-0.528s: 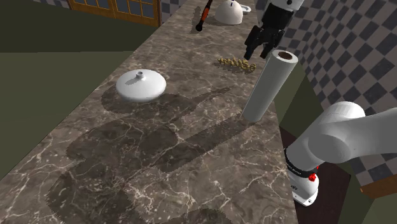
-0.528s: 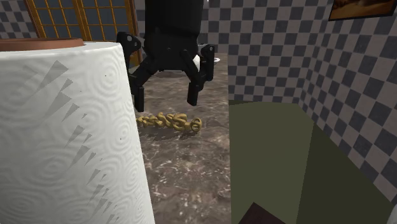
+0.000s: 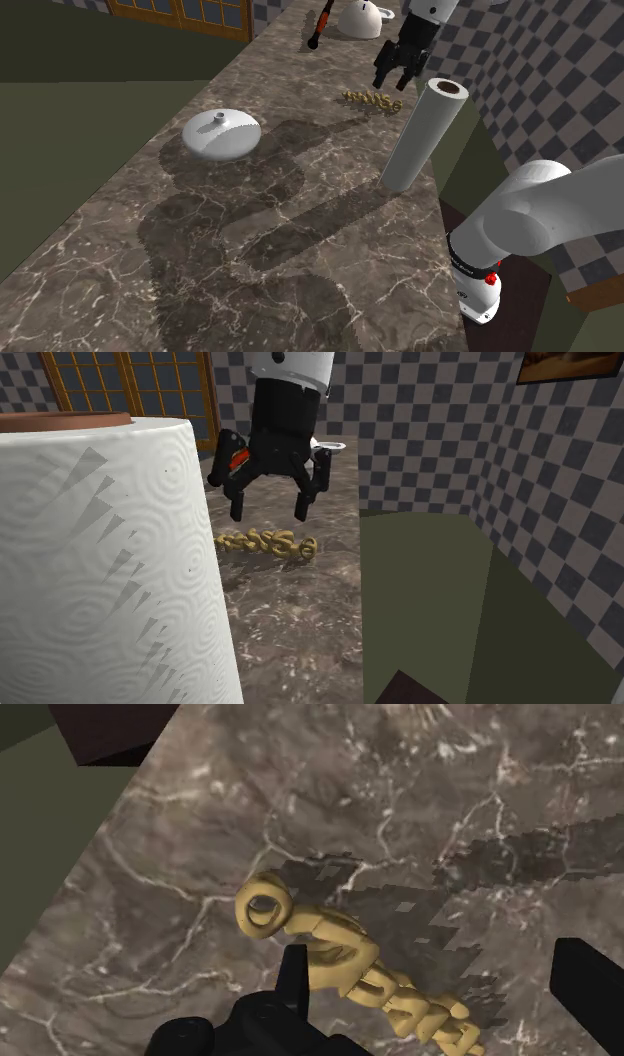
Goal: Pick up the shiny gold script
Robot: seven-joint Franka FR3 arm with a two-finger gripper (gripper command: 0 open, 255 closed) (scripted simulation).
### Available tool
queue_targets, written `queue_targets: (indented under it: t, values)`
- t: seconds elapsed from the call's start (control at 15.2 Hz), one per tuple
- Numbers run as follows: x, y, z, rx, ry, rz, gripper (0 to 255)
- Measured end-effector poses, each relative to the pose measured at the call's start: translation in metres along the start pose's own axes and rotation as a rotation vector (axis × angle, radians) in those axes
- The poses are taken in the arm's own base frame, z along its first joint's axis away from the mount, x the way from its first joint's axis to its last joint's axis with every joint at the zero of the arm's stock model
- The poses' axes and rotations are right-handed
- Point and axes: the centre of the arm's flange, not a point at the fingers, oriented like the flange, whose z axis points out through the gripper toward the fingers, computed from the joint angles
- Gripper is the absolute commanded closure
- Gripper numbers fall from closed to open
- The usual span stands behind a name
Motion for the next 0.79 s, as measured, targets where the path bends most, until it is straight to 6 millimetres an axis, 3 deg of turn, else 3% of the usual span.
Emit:
queue_targets:
  t: [0.2, 0.66, 0.73, 0.79]
  values:
    - [0.018, 0.025, 0.010, 0.027, -0.007, 0.021, 0]
    - [0.023, 0.035, 0.043, 0.032, -0.009, 0.024, 0]
    - [0.023, 0.036, 0.045, 0.032, -0.008, 0.024, 255]
    - [0.024, 0.036, 0.046, 0.032, -0.008, 0.024, 255]
